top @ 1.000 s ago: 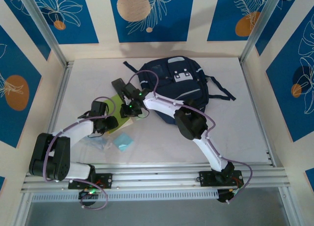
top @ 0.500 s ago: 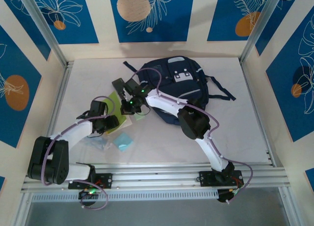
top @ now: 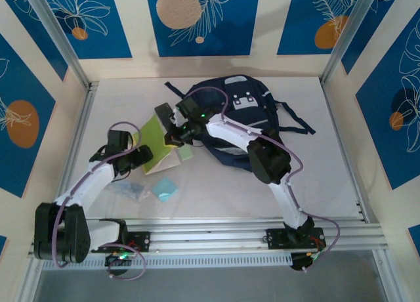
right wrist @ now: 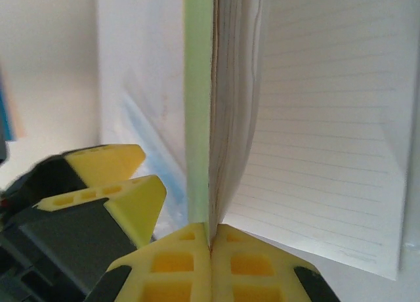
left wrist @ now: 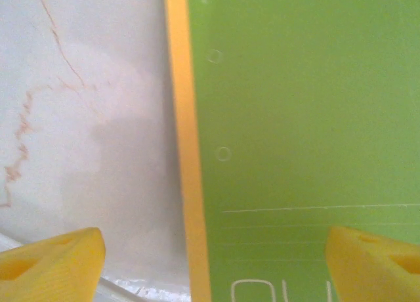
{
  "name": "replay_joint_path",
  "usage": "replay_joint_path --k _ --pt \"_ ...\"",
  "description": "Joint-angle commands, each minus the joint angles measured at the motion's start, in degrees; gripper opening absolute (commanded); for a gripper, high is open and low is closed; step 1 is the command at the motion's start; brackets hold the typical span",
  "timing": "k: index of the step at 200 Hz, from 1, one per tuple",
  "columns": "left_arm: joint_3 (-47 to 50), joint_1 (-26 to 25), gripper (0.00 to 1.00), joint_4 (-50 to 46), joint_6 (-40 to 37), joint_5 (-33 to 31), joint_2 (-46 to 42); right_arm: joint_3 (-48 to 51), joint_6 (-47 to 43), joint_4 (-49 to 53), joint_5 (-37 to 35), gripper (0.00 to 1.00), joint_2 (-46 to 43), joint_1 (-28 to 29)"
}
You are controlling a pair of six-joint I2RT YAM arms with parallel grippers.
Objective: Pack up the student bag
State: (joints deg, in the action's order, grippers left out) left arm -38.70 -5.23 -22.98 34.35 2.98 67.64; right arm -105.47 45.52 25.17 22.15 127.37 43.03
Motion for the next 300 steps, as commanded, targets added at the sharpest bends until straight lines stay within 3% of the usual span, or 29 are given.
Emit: replay_joint_path --k 1,52,88,189,229,249,260,273,284,289,300 --pt "-1.2 0.8 0.88 2.6 3.6 1.7 -2.4 3.4 6.7 -10.5 9.3 0.0 -4.0 -3.6" --pt "6.3 0.8 0.89 23.3 13.6 6.7 -0.7 12.6 18.9 -29.7 17.7 0.0 -3.6 -7.0" --pt "7.1 0.7 0.88 29.3 14.3 8.0 3.1 16.7 23.9 -38.1 19.9 0.0 -3.7 -8.3" --pt "8.5 -1.1 0.83 43.0 19.6 11.9 12.3 21.9 27.2 -44.0 20.7 0.0 -4.9 -9.9" --pt "8.6 -1.4 0.64 45.3 21.5 12.4 10.6 23.2 27.1 -44.1 20.7 0.0 -4.9 -10.2" --pt "8.1 -1.4 0.45 44.3 21.3 11.9 8.6 24.1 27.2 -44.3 20.5 0.0 -5.2 -10.6" --pt "7.7 -1.4 0.3 43.2 21.0 11.5 7.5 24.5 27.2 -44.3 20.3 0.0 -5.4 -10.6" --pt "6.8 -1.4 0.12 41.5 20.4 10.9 6.2 24.9 26.6 -43.3 19.7 0.11 -6.0 -10.6" --pt "5.6 -1.4 0.0 39.5 19.6 10.3 5.4 25.2 25.6 -41.2 18.5 0.34 -7.0 -10.6" --pt "4.8 -1.4 0.0 38.5 19.2 9.9 5.0 25.4 24.8 -39.7 17.7 0.47 -7.7 -10.6" --pt "3.0 -1.4 0.0 36.4 18.3 8.7 4.2 25.7 22.5 -34.8 14.9 0.67 -9.8 -10.6"
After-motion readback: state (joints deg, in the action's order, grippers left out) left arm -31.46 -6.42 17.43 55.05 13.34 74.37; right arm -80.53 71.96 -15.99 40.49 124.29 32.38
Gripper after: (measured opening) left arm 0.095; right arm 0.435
